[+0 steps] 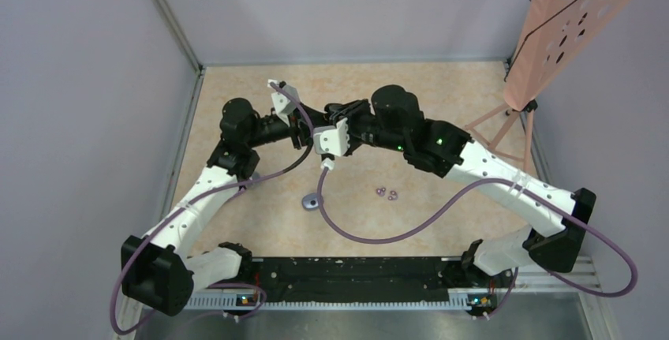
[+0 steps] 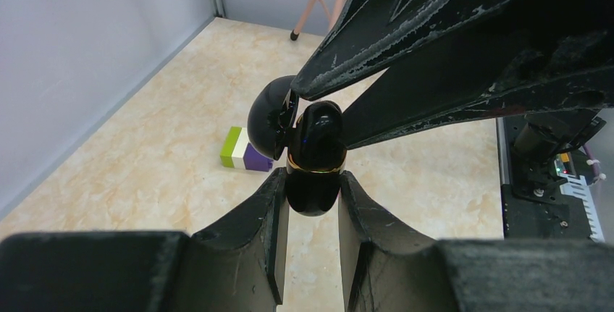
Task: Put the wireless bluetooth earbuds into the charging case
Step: Place the earbud in the charging case.
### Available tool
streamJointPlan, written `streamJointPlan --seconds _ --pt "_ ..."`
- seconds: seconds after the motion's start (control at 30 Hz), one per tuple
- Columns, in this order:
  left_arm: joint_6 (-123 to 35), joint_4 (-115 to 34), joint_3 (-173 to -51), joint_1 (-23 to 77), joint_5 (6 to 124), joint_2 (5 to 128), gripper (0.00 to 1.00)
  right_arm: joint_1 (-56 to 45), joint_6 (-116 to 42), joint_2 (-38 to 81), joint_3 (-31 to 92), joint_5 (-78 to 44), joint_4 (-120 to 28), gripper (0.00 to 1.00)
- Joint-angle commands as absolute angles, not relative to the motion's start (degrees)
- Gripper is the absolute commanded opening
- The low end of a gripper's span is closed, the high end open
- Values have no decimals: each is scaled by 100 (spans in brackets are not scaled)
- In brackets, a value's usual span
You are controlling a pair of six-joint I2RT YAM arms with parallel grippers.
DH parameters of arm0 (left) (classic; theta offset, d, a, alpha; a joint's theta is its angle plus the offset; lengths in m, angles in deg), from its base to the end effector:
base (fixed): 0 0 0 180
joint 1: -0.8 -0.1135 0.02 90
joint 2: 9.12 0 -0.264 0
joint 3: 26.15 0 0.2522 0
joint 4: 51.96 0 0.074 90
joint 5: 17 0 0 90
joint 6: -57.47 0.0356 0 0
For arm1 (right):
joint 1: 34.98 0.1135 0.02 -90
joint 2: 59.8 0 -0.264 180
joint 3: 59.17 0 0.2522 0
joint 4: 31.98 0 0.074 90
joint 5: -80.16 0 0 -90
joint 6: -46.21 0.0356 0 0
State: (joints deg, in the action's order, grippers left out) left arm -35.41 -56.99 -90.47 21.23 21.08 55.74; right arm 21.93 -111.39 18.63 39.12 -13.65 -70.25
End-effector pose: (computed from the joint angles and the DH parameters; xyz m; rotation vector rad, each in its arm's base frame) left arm 0.2298 -0.1155 0.3576 0.9576 1.2919 -0.9894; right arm 0.1663 0.2595 0.4232 -1.6950 0.8403 -0.0644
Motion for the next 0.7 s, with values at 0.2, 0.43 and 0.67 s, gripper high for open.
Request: streamJointPlan --seconds 0.2,0.43,0.67 --pt "-3312 -6014 -9138 2146 1936 5382 0 2110 -10798 1963 4390 -1894 -7506 49" --pt "-3305 -5952 -9132 2140 2044 5410 0 1747 -9955 2142 5477 -2606 -8818 64" --pt "-3003 -5697 -9237 2141 1833 5453 0 997 -8542 2647 6470 -3494 -9888 71"
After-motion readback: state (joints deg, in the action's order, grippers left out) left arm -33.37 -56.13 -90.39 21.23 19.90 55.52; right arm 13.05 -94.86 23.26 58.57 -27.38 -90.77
